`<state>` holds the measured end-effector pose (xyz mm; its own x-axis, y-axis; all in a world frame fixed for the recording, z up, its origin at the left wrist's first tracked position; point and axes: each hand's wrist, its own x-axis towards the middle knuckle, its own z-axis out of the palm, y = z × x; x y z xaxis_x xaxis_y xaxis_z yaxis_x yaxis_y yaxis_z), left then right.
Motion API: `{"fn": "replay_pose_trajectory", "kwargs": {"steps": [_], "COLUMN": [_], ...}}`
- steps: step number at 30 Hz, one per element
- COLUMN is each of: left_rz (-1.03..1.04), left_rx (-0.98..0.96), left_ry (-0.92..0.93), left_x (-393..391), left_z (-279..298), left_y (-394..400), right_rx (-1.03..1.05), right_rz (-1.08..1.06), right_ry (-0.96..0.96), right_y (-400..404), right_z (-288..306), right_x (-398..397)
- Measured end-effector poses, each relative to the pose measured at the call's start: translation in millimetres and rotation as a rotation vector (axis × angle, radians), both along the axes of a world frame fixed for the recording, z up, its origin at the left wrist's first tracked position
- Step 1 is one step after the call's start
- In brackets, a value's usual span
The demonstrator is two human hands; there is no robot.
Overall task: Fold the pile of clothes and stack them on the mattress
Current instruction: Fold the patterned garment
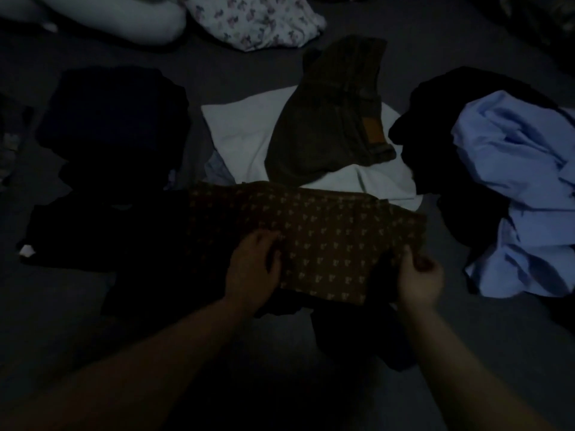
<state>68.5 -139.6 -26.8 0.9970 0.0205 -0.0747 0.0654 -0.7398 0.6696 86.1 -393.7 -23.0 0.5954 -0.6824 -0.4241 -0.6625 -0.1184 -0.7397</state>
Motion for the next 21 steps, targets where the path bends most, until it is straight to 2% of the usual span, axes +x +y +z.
{"fn": "replay_pose_trajectory", "kwargs": {"steps": [2,3,5,6,8,12,14,16,18,21], "left_rz": [-0.231,-0.306,-0.369,-0.381,-0.420,-0.462,-0.453,-0.443,-0.432,-0.446], "left_rx": [0.155,0.210,0.294,0.324,0.385,0.461,0.486,0.469,0.428,0.344], "left_ry": [-0.087,-0.076,-0.005,0.035,0.082,0.226,0.294,0.334,0.365,0.317], "left_x": [-18.4,-21.3,-19.9,-17.7,-12.8,0.7,5.0,9.0,12.9,17.6], "left_z": [-10.3,-15.8,-21.9,-23.5,-26.7,-31.4,-32.5,-30.0,-27.2,-20.6], "left_y": [-21.4,-31.7,-53.0,-62.2,-76.4,-93.3,-99.3,-104.9,-108.3,-104.5], "right_rx": [0.200,0.382,0.814,0.932,0.993,0.964,0.948,0.753,0.419,0.044], "right_rz": [-0.114,-0.130,-0.221,-0.286,-0.361,-0.447,-0.443,-0.376,-0.194,0.309], "right_ry": [0.161,0.217,0.193,0.165,0.155,0.192,0.070,-0.104,-0.238,-0.406], "right_y": [-0.6,-2.3,-2.3,-2.2,-2.9,-1.3,-1.3,0.8,13.1,52.5], "right_z": [-6.6,-8.4,-7.1,-5.1,-4.2,7.9,16.0,23.5,36.9,49.5], "right_x": [-19.9,-22.7,-19.9,-15.1,-5.7,3.2,6.1,9.0,13.6,23.7]}}
